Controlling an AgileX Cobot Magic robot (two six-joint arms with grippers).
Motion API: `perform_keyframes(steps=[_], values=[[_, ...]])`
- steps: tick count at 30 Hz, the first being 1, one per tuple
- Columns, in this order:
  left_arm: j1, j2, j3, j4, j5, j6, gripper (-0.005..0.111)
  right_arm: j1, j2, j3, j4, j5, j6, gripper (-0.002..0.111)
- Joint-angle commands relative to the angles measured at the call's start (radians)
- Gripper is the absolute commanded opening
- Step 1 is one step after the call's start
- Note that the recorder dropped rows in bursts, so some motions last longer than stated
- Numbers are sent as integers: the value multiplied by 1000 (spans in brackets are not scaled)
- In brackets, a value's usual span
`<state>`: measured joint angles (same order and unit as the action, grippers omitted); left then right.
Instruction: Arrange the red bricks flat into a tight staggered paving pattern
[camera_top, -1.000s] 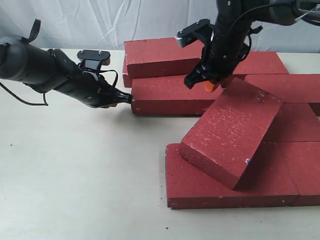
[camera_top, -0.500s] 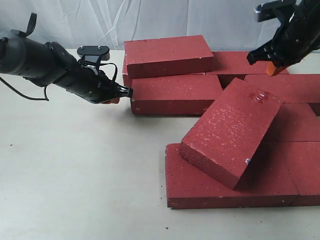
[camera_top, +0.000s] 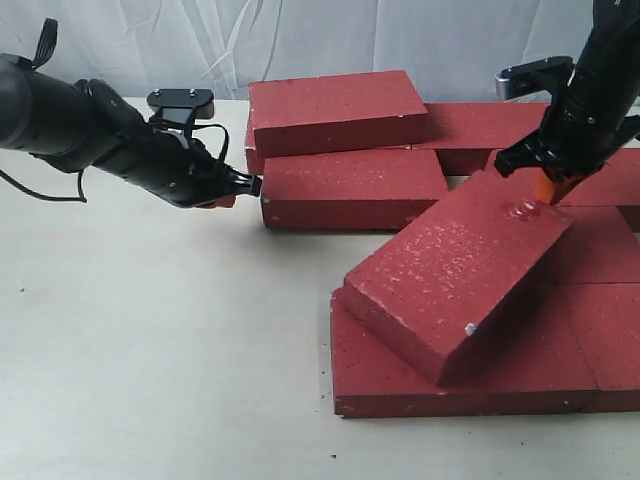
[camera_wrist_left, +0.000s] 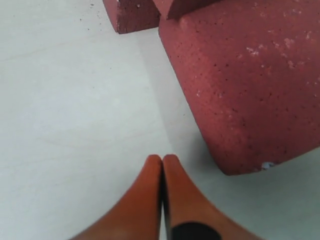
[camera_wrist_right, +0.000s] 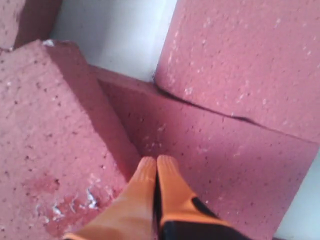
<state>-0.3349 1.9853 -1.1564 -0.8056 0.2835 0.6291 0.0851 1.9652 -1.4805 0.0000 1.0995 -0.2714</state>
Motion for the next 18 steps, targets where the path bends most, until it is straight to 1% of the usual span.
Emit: perform_keyframes(steps=[1,9,13,18], values=[[3,-18,5,14,20,2,0,-3,-83,77,21,18,-16,-1],[3,-18,5,14,26,2,0,-3,-257,310,159,5,-51,-1],[5,-18,5,14,-4,2,0,-3,-347,429,163,-94,-51,-1],[5,-18,3,-3,-61,3,0,-3,-438,450,128,-282,-41,-1]])
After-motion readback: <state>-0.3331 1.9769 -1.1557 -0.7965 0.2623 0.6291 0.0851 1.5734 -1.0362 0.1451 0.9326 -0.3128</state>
